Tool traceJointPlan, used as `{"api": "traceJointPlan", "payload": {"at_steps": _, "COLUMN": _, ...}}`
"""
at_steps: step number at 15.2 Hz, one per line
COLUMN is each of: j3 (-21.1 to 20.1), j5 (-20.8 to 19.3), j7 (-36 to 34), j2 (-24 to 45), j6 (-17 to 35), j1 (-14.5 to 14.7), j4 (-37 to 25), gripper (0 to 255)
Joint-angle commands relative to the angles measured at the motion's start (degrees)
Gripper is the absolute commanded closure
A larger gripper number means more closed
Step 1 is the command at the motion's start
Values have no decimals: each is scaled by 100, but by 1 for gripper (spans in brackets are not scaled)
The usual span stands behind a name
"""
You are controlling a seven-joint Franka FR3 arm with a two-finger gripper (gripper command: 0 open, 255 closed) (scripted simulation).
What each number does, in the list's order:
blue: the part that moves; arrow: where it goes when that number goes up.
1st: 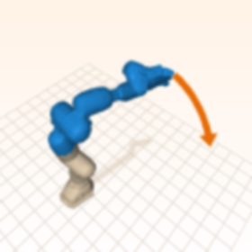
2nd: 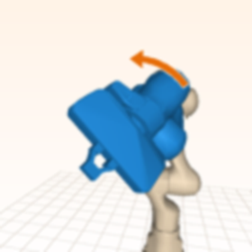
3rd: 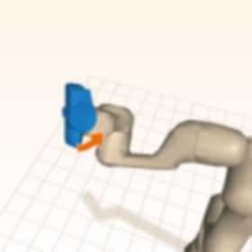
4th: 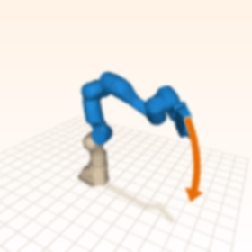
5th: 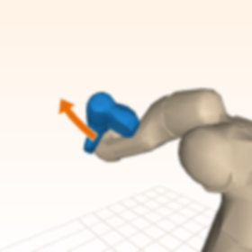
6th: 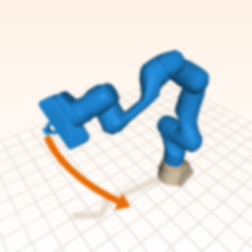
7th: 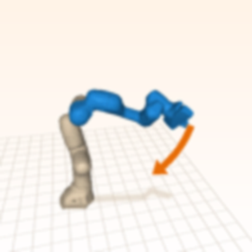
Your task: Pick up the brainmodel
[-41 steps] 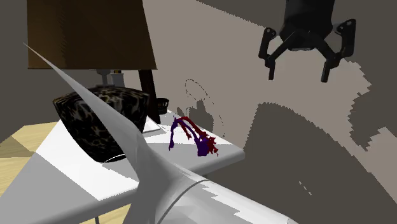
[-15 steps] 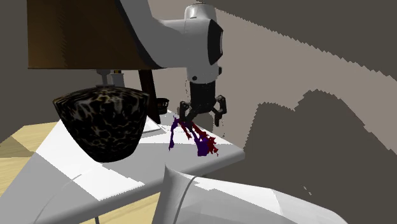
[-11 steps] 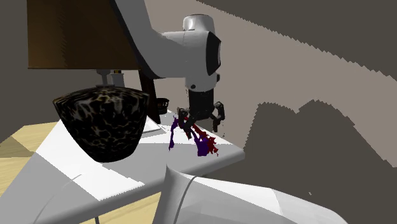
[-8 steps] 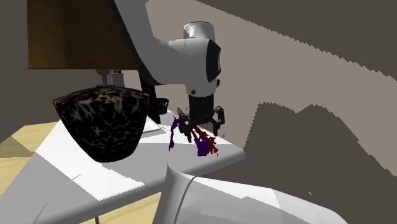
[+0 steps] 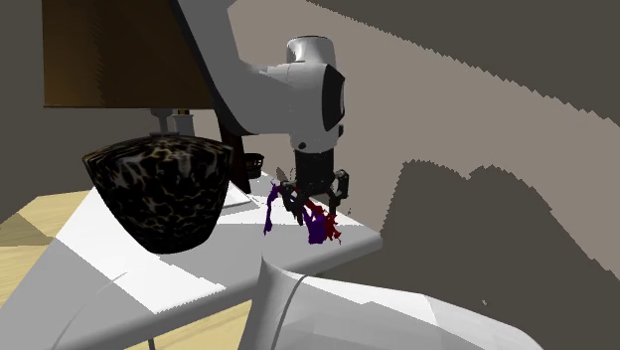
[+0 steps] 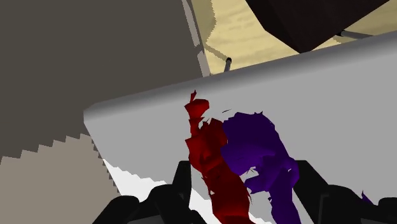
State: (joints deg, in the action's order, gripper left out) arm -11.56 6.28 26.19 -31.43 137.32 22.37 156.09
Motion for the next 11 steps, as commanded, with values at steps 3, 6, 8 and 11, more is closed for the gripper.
{"api": "traceJointPlan", "payload": {"at_steps": 3, "j3": 0, "j5": 3, "j7": 0, "j2": -4, "j6": -9, "j1": 3, "j4": 14, "gripper": 255}}
{"api": "traceJointPlan", "payload": {"at_steps": 6, "j3": 29, "j5": -8, "j7": 7, "j2": -138, "j6": -293, "j1": 4, "j4": -136, "gripper": 255}}
{"api": "traceJointPlan", "payload": {"at_steps": 8, "j3": 47, "j5": -15, "j7": 11, "j2": -216, "j6": -478, "j1": 3, "j4": -243, "gripper": 255}}
{"api": "traceJointPlan", "payload": {"at_steps": 11, "j3": 73, "j5": -28, "j7": 15, "j2": -319, "j6": -749, "j1": -1, "j4": -411, "gripper": 255}}
